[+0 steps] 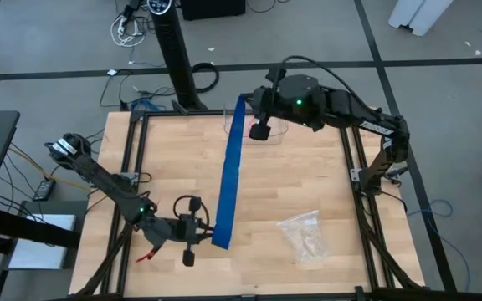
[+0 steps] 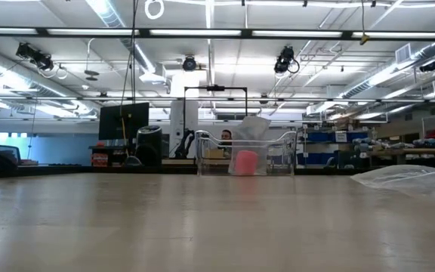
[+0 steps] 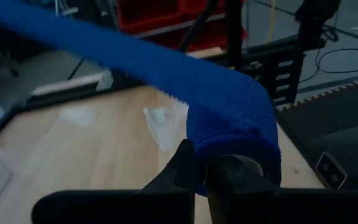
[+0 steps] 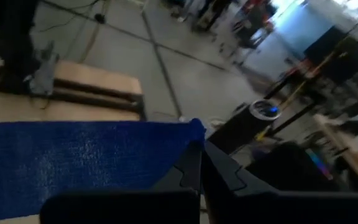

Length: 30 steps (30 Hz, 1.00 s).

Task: Roll bandage
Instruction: Roll the blue bandage

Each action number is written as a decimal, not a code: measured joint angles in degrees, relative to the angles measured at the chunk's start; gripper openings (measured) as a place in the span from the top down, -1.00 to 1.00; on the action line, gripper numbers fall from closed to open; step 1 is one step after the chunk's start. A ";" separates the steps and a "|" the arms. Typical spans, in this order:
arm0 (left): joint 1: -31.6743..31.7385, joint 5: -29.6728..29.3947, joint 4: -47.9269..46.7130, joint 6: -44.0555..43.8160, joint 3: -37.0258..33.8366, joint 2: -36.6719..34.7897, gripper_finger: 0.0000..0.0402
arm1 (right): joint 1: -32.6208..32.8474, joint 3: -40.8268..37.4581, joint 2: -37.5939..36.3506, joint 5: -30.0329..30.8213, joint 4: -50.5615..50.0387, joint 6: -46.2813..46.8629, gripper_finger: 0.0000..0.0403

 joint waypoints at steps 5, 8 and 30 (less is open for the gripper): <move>-0.93 -1.07 -1.63 2.99 4.66 0.00 0.91 | 0.03 -2.80 1.28 -1.98 0.23 1.12 0.98; -1.68 -3.16 -3.59 4.56 7.46 0.00 0.91 | -0.21 -5.09 1.64 -3.39 0.11 3.48 0.98; -1.81 -2.85 -3.02 2.83 9.62 -0.69 0.91 | -0.12 -9.49 -5.92 -6.39 -2.45 10.17 0.42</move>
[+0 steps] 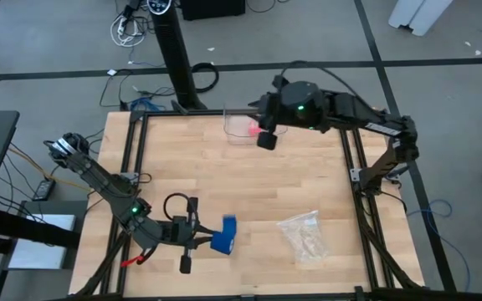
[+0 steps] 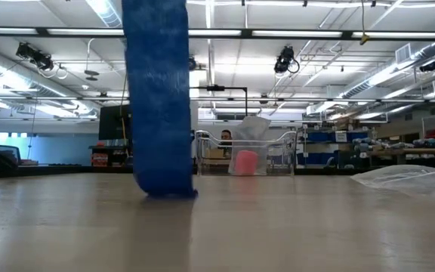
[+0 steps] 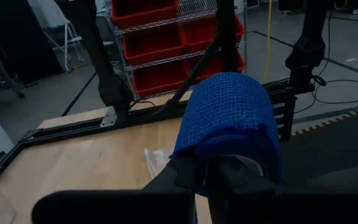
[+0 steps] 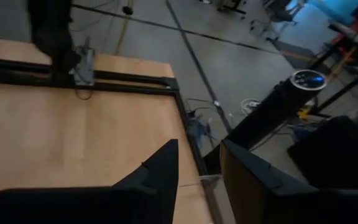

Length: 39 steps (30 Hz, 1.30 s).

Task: Roll bandage
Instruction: Roll the blue bandage

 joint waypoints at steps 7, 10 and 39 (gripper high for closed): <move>0.02 -0.20 -1.21 -0.38 0.00 -3.96 0.91 | 3.78 -10.60 -5.61 -3.34 2.12 2.51 0.65; 0.17 -1.61 -2.22 -0.34 0.02 -6.35 0.91 | 5.66 -23.69 -9.50 -5.77 12.50 4.54 0.71; 7.72 -4.08 -5.46 4.26 0.02 -13.98 0.91 | 24.39 -64.81 11.15 11.52 95.43 27.60 -0.13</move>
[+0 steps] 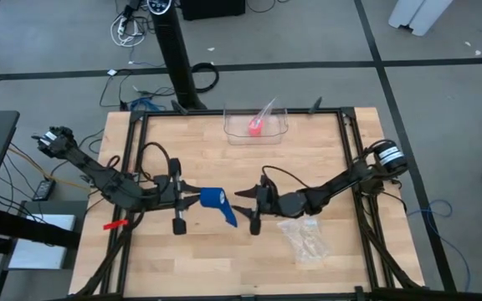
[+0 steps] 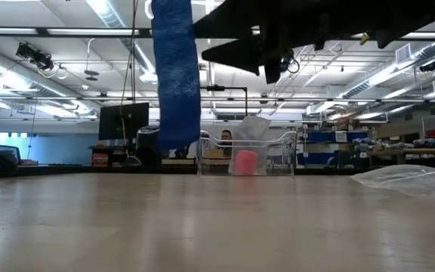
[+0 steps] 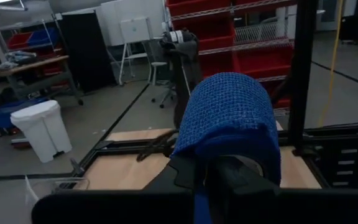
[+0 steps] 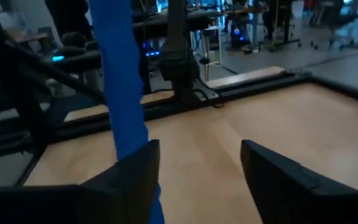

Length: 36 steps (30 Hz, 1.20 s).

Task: Roll bandage
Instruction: Roll the blue bandage

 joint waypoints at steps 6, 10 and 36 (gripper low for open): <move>0.00 -0.96 -3.07 0.81 2.99 0.02 0.91 | 1.22 0.18 1.10 -0.02 -0.10 1.83 -0.31; 0.00 -1.34 -4.76 1.76 4.77 0.06 0.91 | 2.82 0.18 -0.52 0.02 -0.19 -0.02 -0.35; 1.42 -1.69 -3.33 4.85 5.18 0.22 0.91 | 0.73 5.75 13.11 -0.40 3.04 3.94 0.10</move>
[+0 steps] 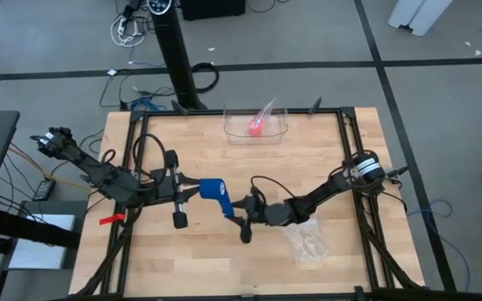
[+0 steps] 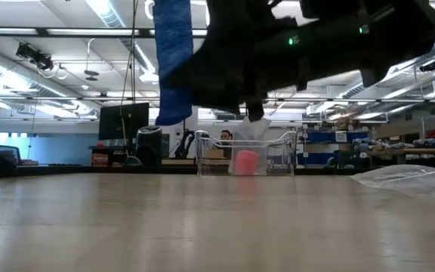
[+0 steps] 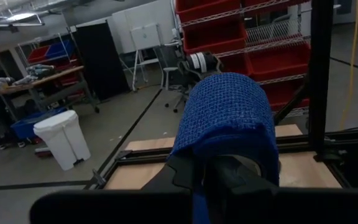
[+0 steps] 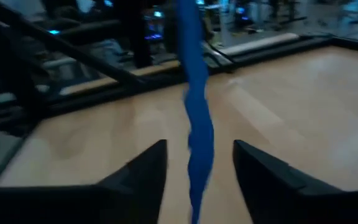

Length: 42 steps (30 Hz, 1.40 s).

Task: Roll bandage
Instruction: Roll the blue bandage

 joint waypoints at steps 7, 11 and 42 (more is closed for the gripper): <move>-0.04 -2.09 -1.74 1.79 -0.04 -1.62 0.91 | 0.63 0.03 1.02 -0.87 -0.69 2.99 0.93; -0.04 -7.01 -5.97 1.37 -0.82 -3.01 0.91 | 1.79 0.05 -0.85 -11.35 -0.45 3.00 0.97; 9.05 -6.75 8.03 -7.83 -37.22 -8.09 0.91 | 2.13 1.85 -25.99 -17.70 -14.93 -5.63 1.00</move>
